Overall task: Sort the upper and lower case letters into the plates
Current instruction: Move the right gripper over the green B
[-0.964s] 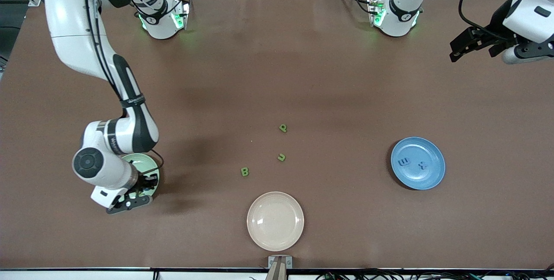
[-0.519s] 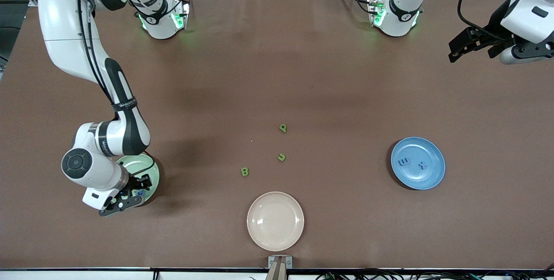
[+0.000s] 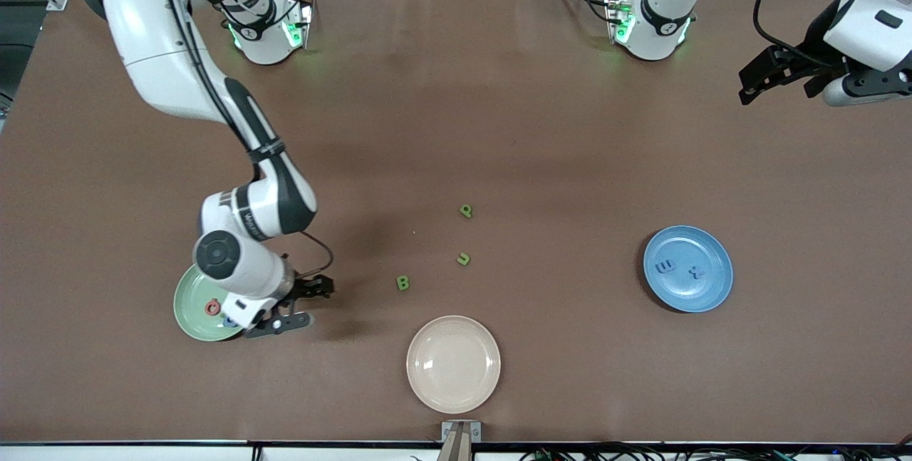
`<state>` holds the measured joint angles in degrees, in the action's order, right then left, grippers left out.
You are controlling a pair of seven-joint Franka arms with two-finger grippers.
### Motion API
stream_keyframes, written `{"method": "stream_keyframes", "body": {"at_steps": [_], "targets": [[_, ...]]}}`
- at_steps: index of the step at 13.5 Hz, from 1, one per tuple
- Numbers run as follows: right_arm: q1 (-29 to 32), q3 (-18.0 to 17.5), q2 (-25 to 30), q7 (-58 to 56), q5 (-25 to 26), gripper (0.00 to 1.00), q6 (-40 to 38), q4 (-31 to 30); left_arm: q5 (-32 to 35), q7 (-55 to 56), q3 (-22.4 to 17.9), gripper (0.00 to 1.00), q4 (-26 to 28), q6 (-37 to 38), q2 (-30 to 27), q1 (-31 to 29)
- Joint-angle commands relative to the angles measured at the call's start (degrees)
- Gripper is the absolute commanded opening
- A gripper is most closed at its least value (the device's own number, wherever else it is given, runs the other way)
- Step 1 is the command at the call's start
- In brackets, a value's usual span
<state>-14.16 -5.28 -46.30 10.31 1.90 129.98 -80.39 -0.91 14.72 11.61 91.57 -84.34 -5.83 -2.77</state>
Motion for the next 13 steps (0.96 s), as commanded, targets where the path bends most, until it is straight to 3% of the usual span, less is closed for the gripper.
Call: {"method": "stream_keyframes", "body": {"at_steps": [1,6,13], "targets": [[-3.85,0.00,1.04,8.03,0.21,0.99,0.44,-0.65,1.09,-0.74,-0.01,1.00,0.80,-1.87,0.20,0.31],[-8.51,0.18,-0.10,16.48,0.56,0.99,11.68,-2.32,1.35,-0.39,1.05,1.00,0.54,-4.25,1.08,0.39],[-12.65,1.76,-3.62,17.64,2.23,0.99,13.19,-2.05,1.44,-0.83,1.05,1.00,0.27,-5.48,1.61,0.39]]}}
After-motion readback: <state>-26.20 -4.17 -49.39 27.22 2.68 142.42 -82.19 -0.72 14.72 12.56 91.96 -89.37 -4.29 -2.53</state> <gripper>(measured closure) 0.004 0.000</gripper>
